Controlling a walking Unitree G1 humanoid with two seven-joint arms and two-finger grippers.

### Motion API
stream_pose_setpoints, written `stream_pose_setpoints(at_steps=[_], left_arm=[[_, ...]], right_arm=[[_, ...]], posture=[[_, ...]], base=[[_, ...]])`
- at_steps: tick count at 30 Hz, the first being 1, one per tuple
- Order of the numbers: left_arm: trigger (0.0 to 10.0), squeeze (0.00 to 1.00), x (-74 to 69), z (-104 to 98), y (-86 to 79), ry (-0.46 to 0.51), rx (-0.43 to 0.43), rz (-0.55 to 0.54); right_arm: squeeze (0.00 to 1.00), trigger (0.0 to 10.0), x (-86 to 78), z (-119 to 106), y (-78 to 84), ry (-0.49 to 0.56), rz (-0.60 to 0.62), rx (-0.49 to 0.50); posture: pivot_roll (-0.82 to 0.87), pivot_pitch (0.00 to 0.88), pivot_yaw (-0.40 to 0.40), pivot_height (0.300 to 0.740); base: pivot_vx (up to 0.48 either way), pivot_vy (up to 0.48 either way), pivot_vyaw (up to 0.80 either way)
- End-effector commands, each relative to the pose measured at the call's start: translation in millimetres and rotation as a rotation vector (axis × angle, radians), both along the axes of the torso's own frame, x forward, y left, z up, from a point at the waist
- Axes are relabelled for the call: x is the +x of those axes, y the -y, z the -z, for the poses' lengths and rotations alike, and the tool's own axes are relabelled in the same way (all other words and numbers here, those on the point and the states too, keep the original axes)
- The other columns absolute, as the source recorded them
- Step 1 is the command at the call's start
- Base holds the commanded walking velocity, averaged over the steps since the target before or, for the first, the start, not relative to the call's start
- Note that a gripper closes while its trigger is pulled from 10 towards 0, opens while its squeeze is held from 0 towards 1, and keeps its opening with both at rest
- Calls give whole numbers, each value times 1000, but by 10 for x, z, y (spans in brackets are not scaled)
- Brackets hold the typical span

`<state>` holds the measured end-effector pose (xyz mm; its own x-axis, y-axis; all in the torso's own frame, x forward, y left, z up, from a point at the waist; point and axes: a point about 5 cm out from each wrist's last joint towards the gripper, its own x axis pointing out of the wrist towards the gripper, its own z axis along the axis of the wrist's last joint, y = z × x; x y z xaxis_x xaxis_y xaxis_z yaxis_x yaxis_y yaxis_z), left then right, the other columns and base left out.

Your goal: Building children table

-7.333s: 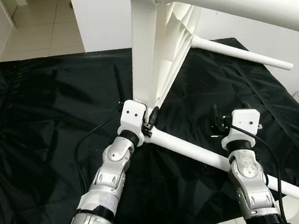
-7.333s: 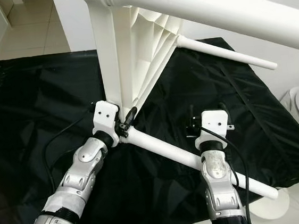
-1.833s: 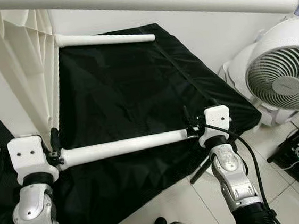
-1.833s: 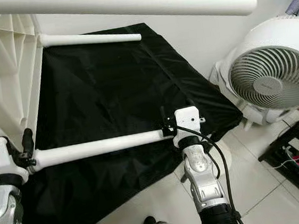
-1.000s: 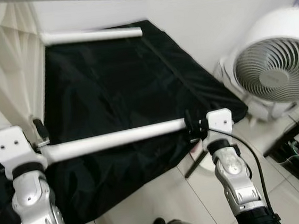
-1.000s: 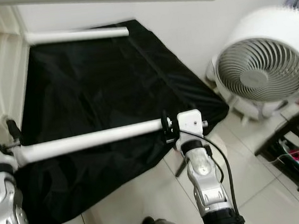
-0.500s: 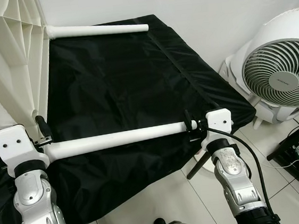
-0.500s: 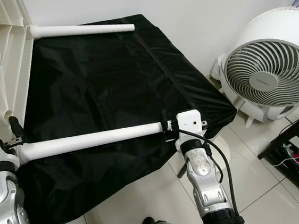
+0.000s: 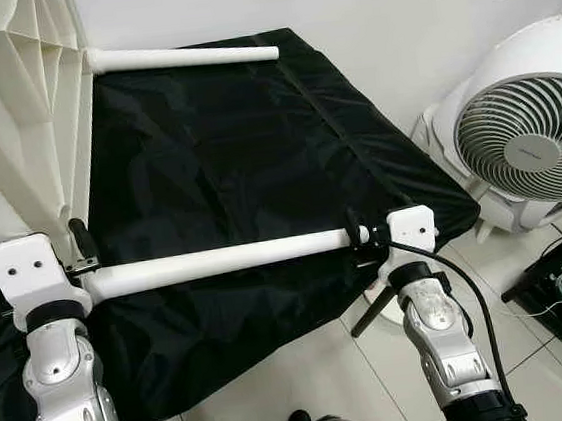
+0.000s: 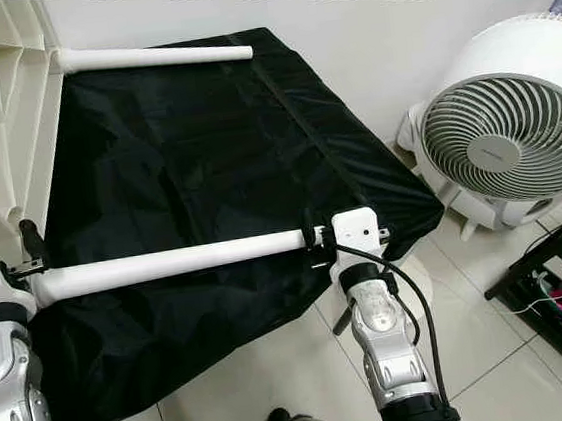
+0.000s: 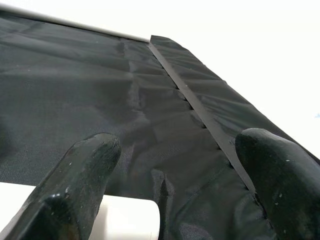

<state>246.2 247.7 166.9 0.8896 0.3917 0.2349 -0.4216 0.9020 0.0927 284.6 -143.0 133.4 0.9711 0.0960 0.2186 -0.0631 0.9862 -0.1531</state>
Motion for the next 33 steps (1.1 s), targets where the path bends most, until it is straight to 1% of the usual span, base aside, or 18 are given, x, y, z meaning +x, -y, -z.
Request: stream_pose_setpoints(at_steps=[1,3,5,7,9,11,17,19,20,22,23,25,26,28,29,30,31,33], left_arm=[[10000,0,-24,110,-14,-43,-13,41],[10000,0,-73,161,-35,-70,-4,108],[10000,0,-73,161,-35,-70,-4,108],[10000,0,-126,168,-91,-80,15,128],[10000,0,-139,169,-108,-82,14,131],[10000,0,-177,153,-153,-85,33,132],[10000,0,-199,131,-188,-82,62,111],[10000,0,-188,106,-185,-67,59,105],[10000,0,-157,88,-151,-55,52,106],[10000,0,-157,88,-151,-55,52,106],[10000,0,-118,78,-108,-45,40,116],[10000,0,-118,78,-108,-45,40,116],[10000,0,-62,67,-53,-34,26,133],[10000,0,-62,67,-53,-34,26,133],[10000,0,2,56,2,-26,18,160],[10000,0,2,56,2,-26,18,160],[10000,0,49,38,37,-17,18,184],[10000,0,49,38,37,-17,18,184]], right_arm=[[0,10000,-25,40,43,-19,2,-5],[0,10000,-24,47,47,-24,-15,-11],[0,10000,-24,47,47,-24,-15,-11],[0,10000,-18,53,48,-26,-31,-17],[0,10000,-16,55,49,-27,-35,-19],[0,10000,-3,56,45,-28,-43,-22],[0,10000,7,59,25,-30,-57,-27],[0,10000,13,58,12,-30,-64,-27],[0,10000,21,53,1,-28,-69,-27],[0,10000,21,53,1,-28,-69,-27],[0,10000,28,45,-8,-26,-73,-25],[0,10000,28,45,-8,-26,-73,-25],[0,10000,36,39,-13,-24,-75,-23],[0,10000,36,39,-13,-24,-75,-23],[0,10000,41,32,-21,-21,-76,-22],[0,10000,41,32,-21,-21,-76,-22],[0,10000,43,28,-29,-20,-78,-21],[0,10000,43,28,-29,-20,-78,-21]], posture=[[106,97,-91,740],[114,93,-101,740],[114,93,-101,740],[124,87,-109,740],[124,87,-109,740],[131,87,-114,740],[138,82,-121,740],[139,77,-124,740],[139,73,-125,740],[139,73,-125,740],[137,71,-125,740],[137,71,-125,740],[133,71,-123,740],[133,71,-123,740],[129,72,-119,740],[129,72,-119,740],[126,74,-118,740],[126,74,-118,740]], base=[[0,0,0],[0,0,0],[0,0,0],[0,0,0],[0,0,0],[0,0,0],[0,0,0],[0,0,0],[0,0,0],[0,0,0],[0,0,0],[0,0,0],[0,0,0],[0,0,0],[0,0,0],[0,0,0],[0,0,0],[0,0,0]])
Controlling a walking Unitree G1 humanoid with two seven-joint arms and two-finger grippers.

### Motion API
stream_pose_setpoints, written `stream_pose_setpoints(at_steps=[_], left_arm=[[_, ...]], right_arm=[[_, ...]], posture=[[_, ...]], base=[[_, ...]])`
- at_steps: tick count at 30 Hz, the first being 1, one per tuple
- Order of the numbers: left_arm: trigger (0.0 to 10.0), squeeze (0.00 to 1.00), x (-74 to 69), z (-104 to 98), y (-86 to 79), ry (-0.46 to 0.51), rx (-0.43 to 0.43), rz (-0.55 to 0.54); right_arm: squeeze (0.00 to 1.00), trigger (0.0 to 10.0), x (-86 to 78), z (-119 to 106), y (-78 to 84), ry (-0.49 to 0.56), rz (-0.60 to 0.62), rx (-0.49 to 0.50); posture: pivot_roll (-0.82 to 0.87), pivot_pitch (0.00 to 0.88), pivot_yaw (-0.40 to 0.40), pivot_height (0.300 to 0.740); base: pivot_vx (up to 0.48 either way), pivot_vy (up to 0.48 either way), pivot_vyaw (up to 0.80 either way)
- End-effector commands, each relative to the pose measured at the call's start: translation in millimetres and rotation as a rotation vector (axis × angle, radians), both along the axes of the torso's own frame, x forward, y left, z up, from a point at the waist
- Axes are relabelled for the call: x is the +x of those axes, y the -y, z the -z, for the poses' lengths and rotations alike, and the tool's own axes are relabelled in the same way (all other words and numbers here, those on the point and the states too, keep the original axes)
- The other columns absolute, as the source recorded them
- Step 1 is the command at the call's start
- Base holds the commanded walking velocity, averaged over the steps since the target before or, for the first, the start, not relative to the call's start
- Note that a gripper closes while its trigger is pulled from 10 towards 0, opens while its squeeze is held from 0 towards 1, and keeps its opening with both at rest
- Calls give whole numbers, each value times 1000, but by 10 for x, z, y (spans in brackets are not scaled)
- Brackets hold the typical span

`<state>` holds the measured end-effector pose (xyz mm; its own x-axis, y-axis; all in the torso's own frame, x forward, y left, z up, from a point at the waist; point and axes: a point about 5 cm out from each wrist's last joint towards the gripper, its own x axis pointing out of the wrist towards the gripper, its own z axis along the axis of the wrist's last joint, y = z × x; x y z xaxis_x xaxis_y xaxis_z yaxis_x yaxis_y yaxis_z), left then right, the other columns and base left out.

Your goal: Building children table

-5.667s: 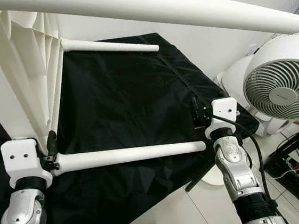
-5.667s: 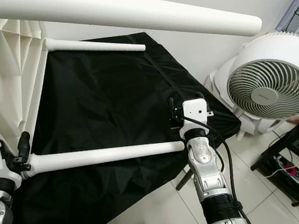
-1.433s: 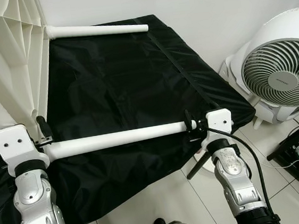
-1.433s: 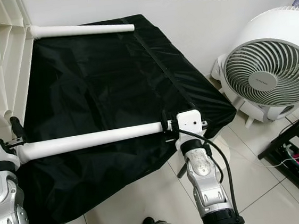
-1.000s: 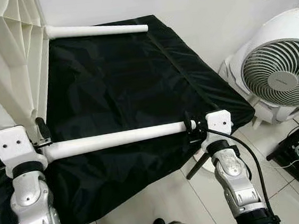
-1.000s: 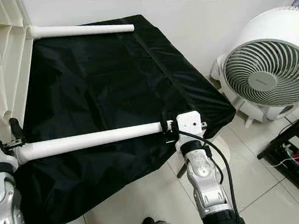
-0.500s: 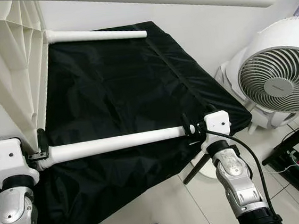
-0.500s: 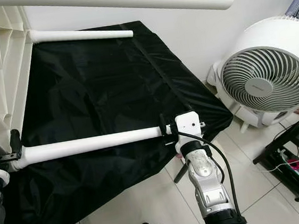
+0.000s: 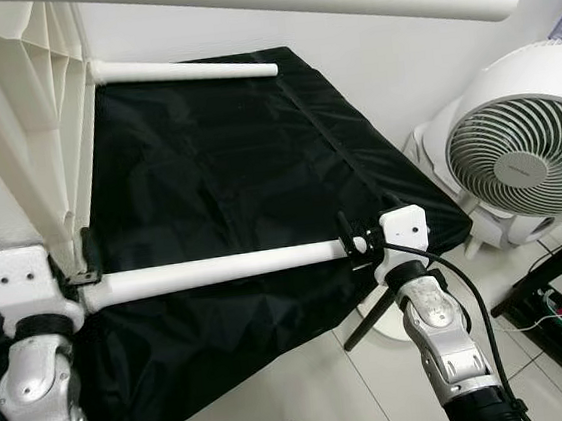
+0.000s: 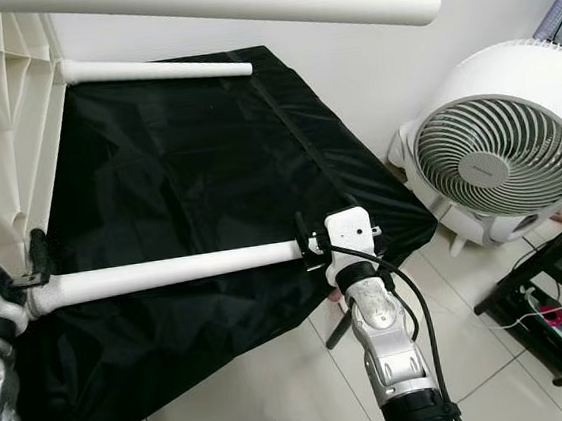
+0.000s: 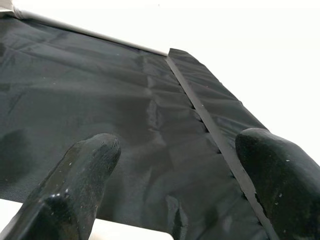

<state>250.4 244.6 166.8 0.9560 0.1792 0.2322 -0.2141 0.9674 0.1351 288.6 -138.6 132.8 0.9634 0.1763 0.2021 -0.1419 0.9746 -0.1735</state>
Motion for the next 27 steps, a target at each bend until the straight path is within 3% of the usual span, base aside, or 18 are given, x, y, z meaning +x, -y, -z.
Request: stream_pose_setpoints(at_steps=[1,6,7,10,11,12,14,15,16,17,23,26,27], left_arm=[[10000,0,89,19,42,0,-13,-3],[10000,0,143,9,66,0,-2,16],[4118,0,147,8,69,2,-4,21],[4000,0,154,19,72,-6,-4,27],[2745,0,158,25,73,-10,-4,30],[3255,0,161,30,74,-16,-4,33],[3255,0,161,30,74,-16,-4,33],[8471,0,164,33,75,-20,-2,34],[8471,0,164,33,75,-20,-2,34],[10000,0,168,33,74,-23,0,36],[10000,0,172,37,72,-28,1,38],[10000,0,177,39,69,-30,2,39],[10000,0,179,43,67,-32,5,41]], right_arm=[[0,10000,-5,23,20,-6,5,5],[0,10000,-31,37,34,-9,13,7],[0,10000,-37,40,35,-10,14,7],[0,10000,-44,43,39,-10,17,7],[0,10000,-46,44,43,-11,19,7],[0,10000,-54,46,45,-13,15,6],[0,10000,-54,46,45,-13,15,6],[0,10000,-64,51,44,-19,7,7],[0,10000,-64,51,44,-19,7,7],[0,10000,-83,63,23,-36,-28,21],[0,10000,-111,97,-21,-65,-84,16],[0,10000,-134,144,-58,-106,-129,22],[0,10000,-152,216,-89,-170,-161,33]], posture=[[118,83,-109,740],[112,85,-101,740],[109,87,-98,740],[106,89,-93,740],[105,91,-93,740],[104,93,-89,740],[104,93,-89,740],[104,94,-90,740],[104,94,-90,740],[101,98,-89,740],[101,101,-89,740],[100,101,-90,740],[101,101,-90,740]], base=[[0,0,0],[0,0,0],[0,0,0],[0,0,0],[0,0,0],[0,0,0],[0,0,0],[0,0,0],[0,0,0],[0,0,0],[0,0,0],[0,0,0],[0,0,0]])
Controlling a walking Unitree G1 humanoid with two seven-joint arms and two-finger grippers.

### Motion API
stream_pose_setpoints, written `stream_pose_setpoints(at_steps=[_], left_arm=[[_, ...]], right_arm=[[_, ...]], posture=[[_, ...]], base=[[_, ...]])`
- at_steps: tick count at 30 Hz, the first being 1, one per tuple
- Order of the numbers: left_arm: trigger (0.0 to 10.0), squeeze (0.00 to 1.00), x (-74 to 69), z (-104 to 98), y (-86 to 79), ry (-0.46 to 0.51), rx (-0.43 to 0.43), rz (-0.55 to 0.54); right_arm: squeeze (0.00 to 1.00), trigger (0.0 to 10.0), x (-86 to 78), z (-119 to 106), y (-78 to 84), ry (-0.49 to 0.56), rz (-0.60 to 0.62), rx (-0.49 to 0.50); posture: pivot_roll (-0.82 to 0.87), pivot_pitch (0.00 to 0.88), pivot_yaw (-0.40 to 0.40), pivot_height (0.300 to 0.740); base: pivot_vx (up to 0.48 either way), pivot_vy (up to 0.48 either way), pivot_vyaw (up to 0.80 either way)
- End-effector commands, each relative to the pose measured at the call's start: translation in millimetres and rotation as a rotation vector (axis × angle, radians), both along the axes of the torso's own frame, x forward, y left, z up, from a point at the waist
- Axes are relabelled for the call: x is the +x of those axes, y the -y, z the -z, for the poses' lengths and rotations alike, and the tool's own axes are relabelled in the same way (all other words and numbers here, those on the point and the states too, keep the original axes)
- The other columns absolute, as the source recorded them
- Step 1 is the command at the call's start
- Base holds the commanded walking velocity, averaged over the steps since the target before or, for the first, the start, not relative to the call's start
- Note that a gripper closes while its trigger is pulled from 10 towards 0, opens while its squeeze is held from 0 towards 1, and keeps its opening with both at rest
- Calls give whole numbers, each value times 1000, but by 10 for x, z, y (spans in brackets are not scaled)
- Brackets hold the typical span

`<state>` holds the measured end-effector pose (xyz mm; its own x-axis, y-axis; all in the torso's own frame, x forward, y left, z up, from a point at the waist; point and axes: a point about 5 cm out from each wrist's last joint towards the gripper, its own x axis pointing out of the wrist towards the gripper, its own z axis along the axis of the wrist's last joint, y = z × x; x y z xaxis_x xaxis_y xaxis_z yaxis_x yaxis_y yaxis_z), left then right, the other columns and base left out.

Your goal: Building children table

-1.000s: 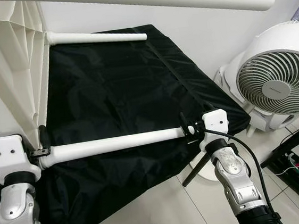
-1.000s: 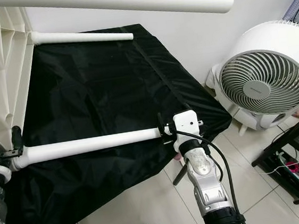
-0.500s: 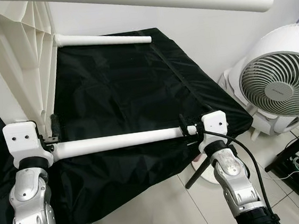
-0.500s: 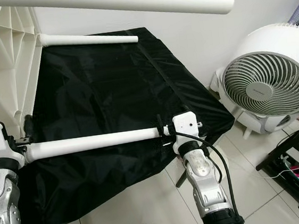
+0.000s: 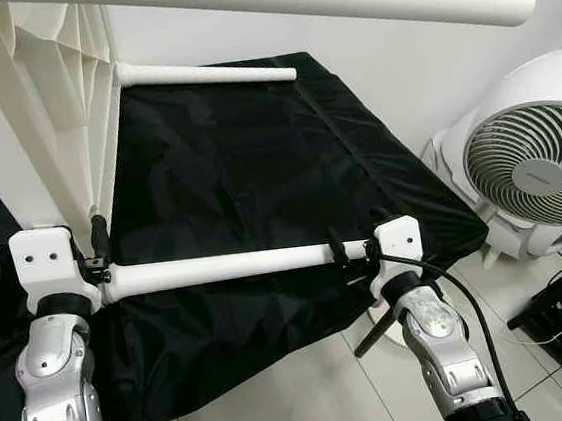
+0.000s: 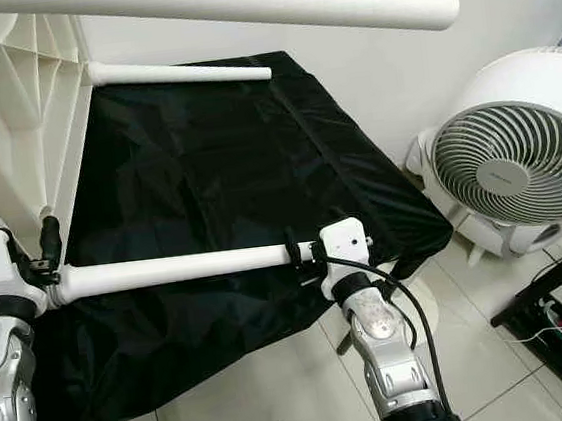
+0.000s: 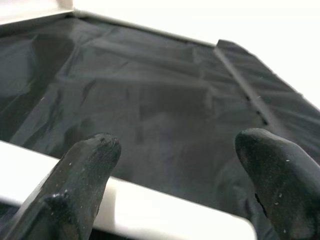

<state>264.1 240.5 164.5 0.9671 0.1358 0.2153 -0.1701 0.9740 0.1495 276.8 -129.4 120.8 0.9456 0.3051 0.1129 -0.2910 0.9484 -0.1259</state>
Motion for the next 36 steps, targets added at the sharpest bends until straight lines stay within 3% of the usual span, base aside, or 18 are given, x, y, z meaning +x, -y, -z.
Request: stream_pose_setpoints(at_steps=[1,2,5,9,10,11,24,28,31,33,34,36], left_arm=[[10000,0,41,20,26,-13,-6,-2],[10000,0,42,22,26,-13,-3,1],[10000,0,37,23,33,-12,-3,7],[10000,0,35,22,35,-11,-3,8],[2941,0,33,19,36,-8,-6,11],[0,0,28,17,39,-4,-8,14],[0,0,-48,28,45,2,-21,18],[0,0,-194,63,20,-6,-36,-19],[0,0,-194,63,20,-6,-36,-19],[0,0,-278,80,14,-11,-45,-43],[0,0,-411,99,4,-16,-60,-82],[0,0,-411,99,4,-16,-60,-82]], right_arm=[[0,10000,-34,97,3,-70,-23,3],[0,10000,-43,165,-19,-143,-48,12],[0,10000,-60,250,-40,-228,-88,1],[0,10000,-64,266,-42,-242,-98,-10],[0,10000,-67,276,-32,-243,-106,-21],[0,10000,-64,279,-21,-242,-107,-26],[0,10000,-53,246,-1,-249,-119,-28],[0,10000,-50,236,20,-244,-114,-43],[0,10000,-50,236,20,-244,-114,-43],[0,10000,-49,233,26,-241,-113,-44],[0,10000,-41,231,41,-238,-109,-41],[0,10000,-41,231,41,-238,-109,-41]], posture=[[101,101,-90,740],[101,102,-89,740],[99,104,-87,740],[99,104,-87,740],[101,104,-86,740],[101,103,-85,740],[105,106,-85,740],[106,110,-83,740],[106,110,-83,740],[105,111,-83,740],[121,114,-93,740],[121,114,-93,740]], base=[[0,0,0],[0,0,0],[0,0,0],[0,0,0],[0,0,0],[0,0,0],[0,0,0],[0,0,0],[0,0,0],[0,0,0],[0,0,0],[0,0,0]])
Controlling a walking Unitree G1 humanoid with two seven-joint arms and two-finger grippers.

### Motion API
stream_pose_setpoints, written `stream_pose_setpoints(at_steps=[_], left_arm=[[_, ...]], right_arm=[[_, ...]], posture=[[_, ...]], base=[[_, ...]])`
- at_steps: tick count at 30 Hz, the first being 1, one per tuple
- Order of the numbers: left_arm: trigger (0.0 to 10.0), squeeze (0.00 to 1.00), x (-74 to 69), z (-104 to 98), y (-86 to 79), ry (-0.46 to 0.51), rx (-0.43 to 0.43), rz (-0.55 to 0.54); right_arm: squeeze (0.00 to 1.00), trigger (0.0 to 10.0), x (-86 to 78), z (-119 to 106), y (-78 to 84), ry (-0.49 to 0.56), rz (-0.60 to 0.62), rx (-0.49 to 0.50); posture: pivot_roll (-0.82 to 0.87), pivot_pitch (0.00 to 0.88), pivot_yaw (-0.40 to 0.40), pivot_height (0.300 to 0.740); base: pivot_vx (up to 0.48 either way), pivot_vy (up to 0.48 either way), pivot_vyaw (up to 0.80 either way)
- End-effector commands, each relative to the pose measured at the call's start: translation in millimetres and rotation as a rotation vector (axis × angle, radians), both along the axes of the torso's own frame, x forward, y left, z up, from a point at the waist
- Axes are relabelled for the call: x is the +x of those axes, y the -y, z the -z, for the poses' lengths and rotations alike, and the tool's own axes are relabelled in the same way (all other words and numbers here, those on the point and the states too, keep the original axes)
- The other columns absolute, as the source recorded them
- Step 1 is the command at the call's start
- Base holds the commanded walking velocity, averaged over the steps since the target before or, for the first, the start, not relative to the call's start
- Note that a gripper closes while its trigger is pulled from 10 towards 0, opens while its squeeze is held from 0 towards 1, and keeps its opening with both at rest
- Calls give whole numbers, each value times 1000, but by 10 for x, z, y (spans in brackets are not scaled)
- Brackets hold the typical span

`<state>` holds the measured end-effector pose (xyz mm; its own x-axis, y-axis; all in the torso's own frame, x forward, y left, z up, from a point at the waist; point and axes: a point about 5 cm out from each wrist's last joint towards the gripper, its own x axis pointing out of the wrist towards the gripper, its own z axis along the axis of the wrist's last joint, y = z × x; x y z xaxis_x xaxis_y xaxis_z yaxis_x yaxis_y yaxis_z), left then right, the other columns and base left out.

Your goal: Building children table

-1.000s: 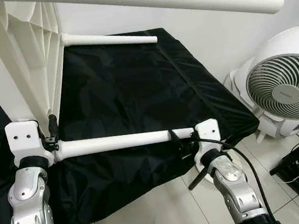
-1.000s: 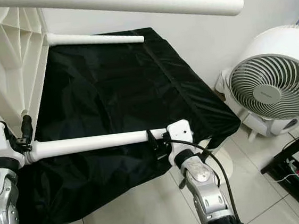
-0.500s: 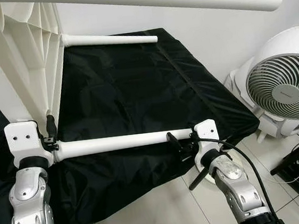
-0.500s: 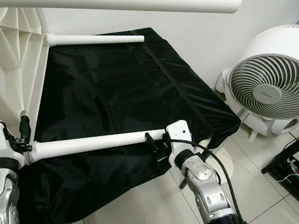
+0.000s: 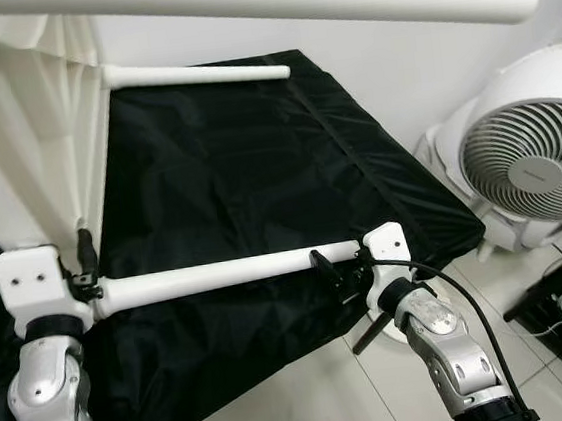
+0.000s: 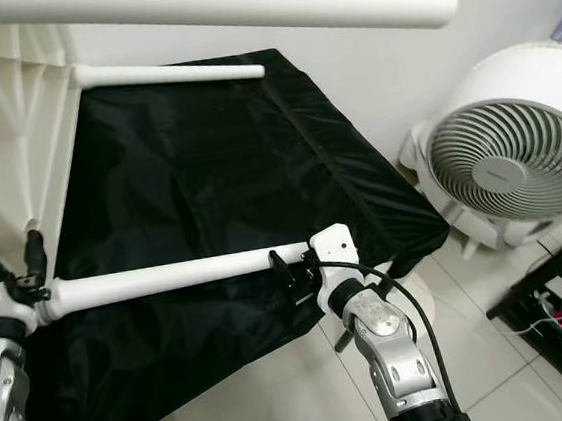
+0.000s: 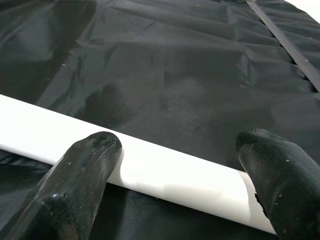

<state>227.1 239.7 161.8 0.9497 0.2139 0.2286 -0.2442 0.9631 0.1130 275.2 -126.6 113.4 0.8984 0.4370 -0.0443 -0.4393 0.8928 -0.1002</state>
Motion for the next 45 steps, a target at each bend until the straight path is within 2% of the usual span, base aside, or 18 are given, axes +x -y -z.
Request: stream_pose_setpoints(at_steps=[1,3,5,7,9,11,18,21,24,26,28,29,34,36,38,45], left_arm=[[0,0,-177,74,-22,-34,-41,-51],[0,0,-177,74,-22,-34,-41,-51],[0,0,-414,37,-71,-24,-48,-131],[0,0,-414,37,-71,-24,-48,-131],[0,0,-546,-48,-135,4,-24,-182],[0,0,-589,-81,-181,13,-12,-208],[0,0,-667,-111,-272,16,12,-251],[0,0,-763,-103,-371,4,25,-302],[0,0,-763,-103,-371,4,25,-302],[0,0,-877,-54,-469,-18,30,-361],[0,0,-877,-54,-469,-18,30,-361],[0,0,-939,-21,-489,-30,25,-383],[0,0,-1059,96,-496,-83,27,-434],[0,0,-1059,96,-496,-83,27,-434],[0,0,-1128,130,-564,-86,14,-487],[0,0,-1127,132,-609,-78,7,-505]], right_arm=[[0,10000,-15,155,79,-77,33,-19],[0,10000,-15,155,79,-77,33,-19],[0,10000,36,146,62,-71,20,-23],[0,10000,36,146,62,-71,20,-23],[0,10000,97,123,14,-66,-5,-24],[0,10000,120,112,-10,-60,-19,-29],[0,10000,143,105,-50,-57,-38,-30],[0,10000,158,99,-67,-54,-51,-30],[0,10000,158,99,-67,-54,-51,-30],[0,10000,161,100,-60,-52,-54,-34],[0,10000,161,100,-60,-52,-54,-34],[0,10000,161,103,-51,-51,-57,-39],[0,10000,177,115,-47,-47,-66,-45],[0,10000,177,115,-47,-47,-66,-45],[0,10000,178,123,-51,-49,-69,-46],[0,10000,171,134,-60,-48,-76,-49]], posture=[[132,118,-101,740],[132,118,-101,740],[160,121,-123,740],[160,121,-123,740],[182,121,-140,740],[190,120,-145,740],[201,119,-150,740],[205,119,-154,740],[205,119,-154,740],[203,121,-160,740],[203,121,-160,740],[204,122,-162,740],[206,122,-165,740],[206,122,-165,740],[209,123,-170,740],[206,119,-167,740]], base=[[0,0,0],[0,0,0],[0,0,0],[0,0,0],[0,0,0],[0,0,0],[0,0,0],[0,0,0],[0,0,0],[0,0,0],[0,0,0],[0,0,0],[0,0,0],[0,0,0],[0,0,0],[0,0,0]])
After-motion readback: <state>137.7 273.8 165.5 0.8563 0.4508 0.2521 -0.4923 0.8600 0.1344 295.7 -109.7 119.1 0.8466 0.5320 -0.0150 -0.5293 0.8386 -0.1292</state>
